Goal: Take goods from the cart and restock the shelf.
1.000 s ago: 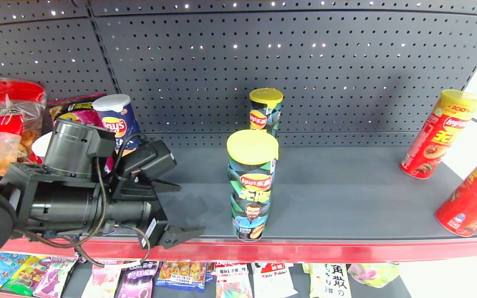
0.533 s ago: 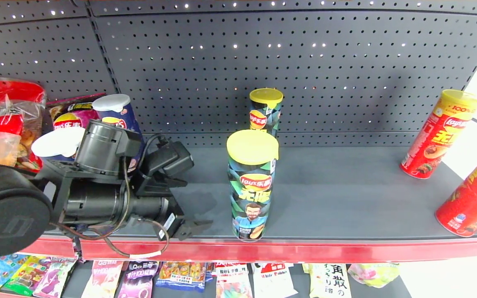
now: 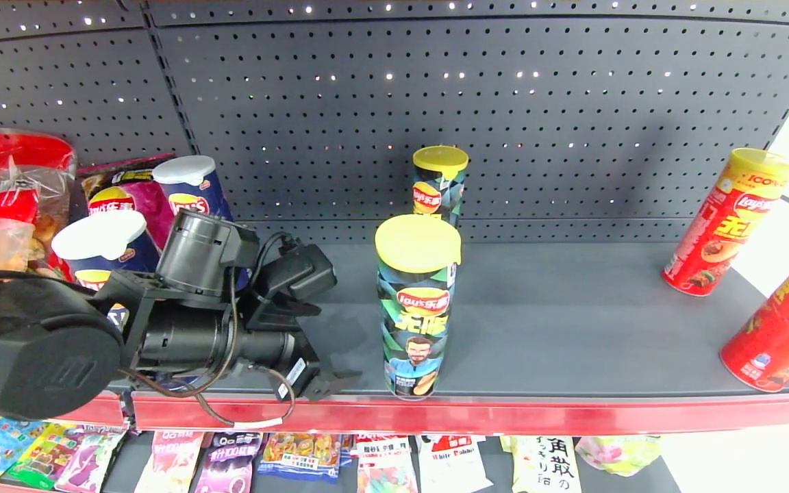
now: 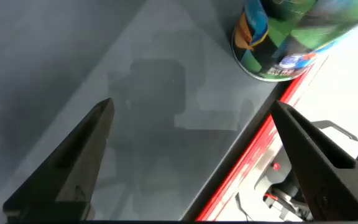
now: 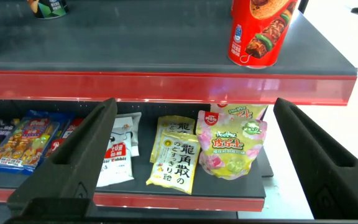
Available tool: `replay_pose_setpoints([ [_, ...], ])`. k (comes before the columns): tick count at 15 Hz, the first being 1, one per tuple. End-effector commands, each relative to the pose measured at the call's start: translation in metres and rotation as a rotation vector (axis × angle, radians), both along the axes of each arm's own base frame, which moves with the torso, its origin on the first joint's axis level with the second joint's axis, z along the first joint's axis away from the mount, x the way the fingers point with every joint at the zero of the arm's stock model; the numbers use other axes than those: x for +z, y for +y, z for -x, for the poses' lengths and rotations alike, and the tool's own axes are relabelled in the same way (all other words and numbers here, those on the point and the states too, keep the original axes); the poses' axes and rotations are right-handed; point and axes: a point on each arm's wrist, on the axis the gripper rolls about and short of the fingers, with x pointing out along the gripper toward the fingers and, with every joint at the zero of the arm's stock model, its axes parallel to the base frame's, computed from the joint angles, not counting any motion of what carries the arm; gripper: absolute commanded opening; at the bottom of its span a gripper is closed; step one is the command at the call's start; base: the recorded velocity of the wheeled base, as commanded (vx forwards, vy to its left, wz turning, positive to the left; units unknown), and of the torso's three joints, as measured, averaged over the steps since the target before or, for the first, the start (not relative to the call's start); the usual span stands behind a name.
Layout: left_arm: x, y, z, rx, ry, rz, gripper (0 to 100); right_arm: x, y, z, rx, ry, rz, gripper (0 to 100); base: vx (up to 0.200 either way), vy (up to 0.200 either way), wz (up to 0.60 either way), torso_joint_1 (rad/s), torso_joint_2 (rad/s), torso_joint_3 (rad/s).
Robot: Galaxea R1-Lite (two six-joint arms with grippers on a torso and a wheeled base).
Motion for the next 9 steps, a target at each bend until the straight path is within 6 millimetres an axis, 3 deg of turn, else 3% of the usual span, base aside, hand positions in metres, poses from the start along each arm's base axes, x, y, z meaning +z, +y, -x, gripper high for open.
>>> replay_pose_setpoints([
  [1,-0.003,-0.002,-0.003,0.004,0.003,-0.003,100,0.0,0.0,0.0,0.0,-0.001,0.0,100,0.0,0.0,0.0,0.0,0.0,0.0],
  [9,-0.008,-0.012,-0.009,-0.008,-0.007,-0.005,100,0.0,0.0,0.0,0.0,-0.001,0.0,100,0.0,0.0,0.0,0.0,0.0,0.0],
])
